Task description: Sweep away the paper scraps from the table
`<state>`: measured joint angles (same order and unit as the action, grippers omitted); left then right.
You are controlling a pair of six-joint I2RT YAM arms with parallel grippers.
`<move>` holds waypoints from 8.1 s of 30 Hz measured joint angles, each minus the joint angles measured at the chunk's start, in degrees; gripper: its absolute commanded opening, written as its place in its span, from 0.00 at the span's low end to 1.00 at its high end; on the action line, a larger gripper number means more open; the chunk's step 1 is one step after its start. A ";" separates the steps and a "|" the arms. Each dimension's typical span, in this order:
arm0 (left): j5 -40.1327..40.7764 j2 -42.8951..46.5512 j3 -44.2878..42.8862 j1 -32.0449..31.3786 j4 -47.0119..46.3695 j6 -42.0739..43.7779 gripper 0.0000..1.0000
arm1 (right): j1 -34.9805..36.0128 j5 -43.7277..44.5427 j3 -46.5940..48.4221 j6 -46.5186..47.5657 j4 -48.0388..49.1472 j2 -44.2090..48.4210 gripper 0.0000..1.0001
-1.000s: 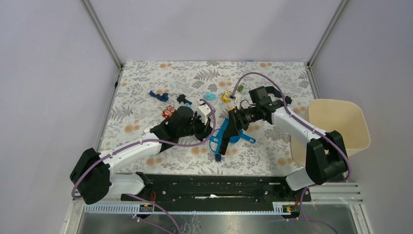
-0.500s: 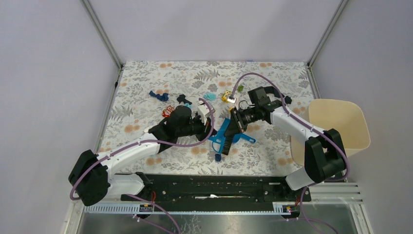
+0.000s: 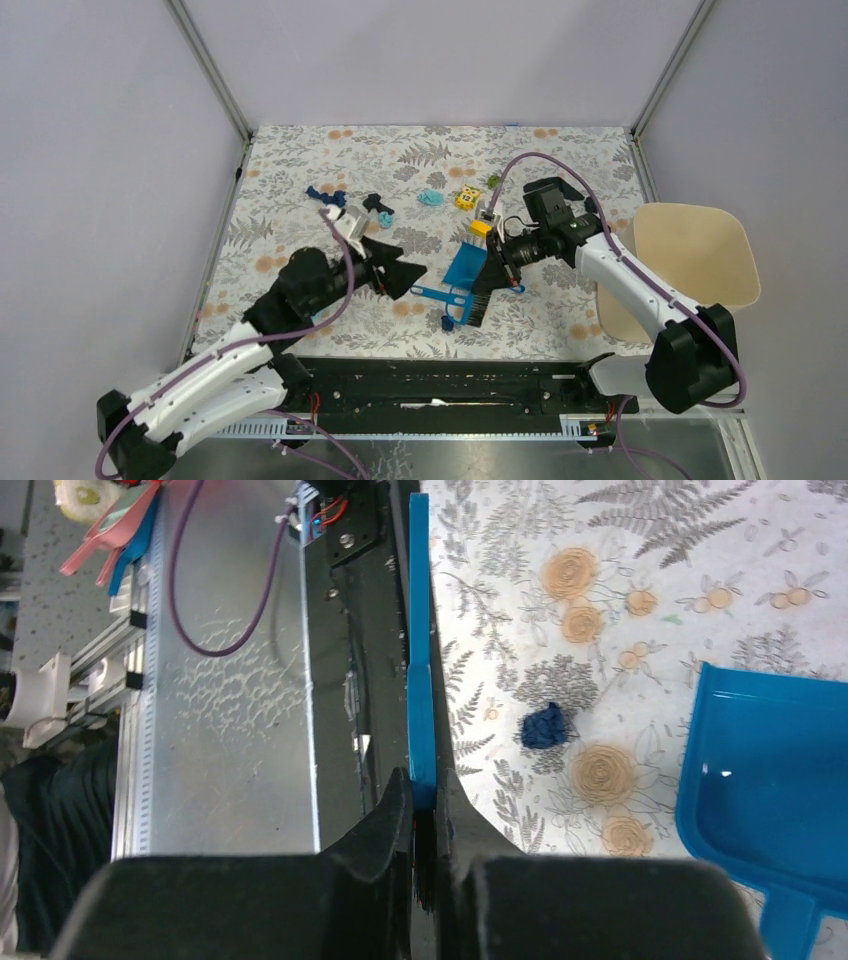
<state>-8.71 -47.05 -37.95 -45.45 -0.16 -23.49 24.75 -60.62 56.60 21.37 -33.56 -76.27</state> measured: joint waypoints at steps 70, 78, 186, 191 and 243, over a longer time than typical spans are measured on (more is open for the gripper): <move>-30.97 -5.35 0.00 -0.20 6.27 2.58 0.00 | 11.04 1.66 16.39 32.96 -33.90 -11.89 0.21; -31.43 -6.97 -2.12 -0.20 8.85 5.07 0.60 | 11.15 2.10 15.52 33.68 -34.51 -11.85 0.00; -4.31 -2.91 1.01 12.61 16.46 7.37 0.00 | -5.53 35.45 -17.99 24.61 20.59 -7.85 0.40; -4.31 -2.89 1.01 12.85 16.39 7.17 0.00 | -5.53 36.11 -17.46 24.52 19.28 -7.80 0.19; 1.66 -93.11 -51.34 -3.45 -53.44 -46.71 0.00 | -15.47 76.17 18.67 -4.44 1.55 9.44 0.00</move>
<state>-7.05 -140.16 -89.30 -48.90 -53.60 -70.19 9.28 15.55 75.26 16.93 -32.01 -66.83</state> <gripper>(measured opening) 0.121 0.290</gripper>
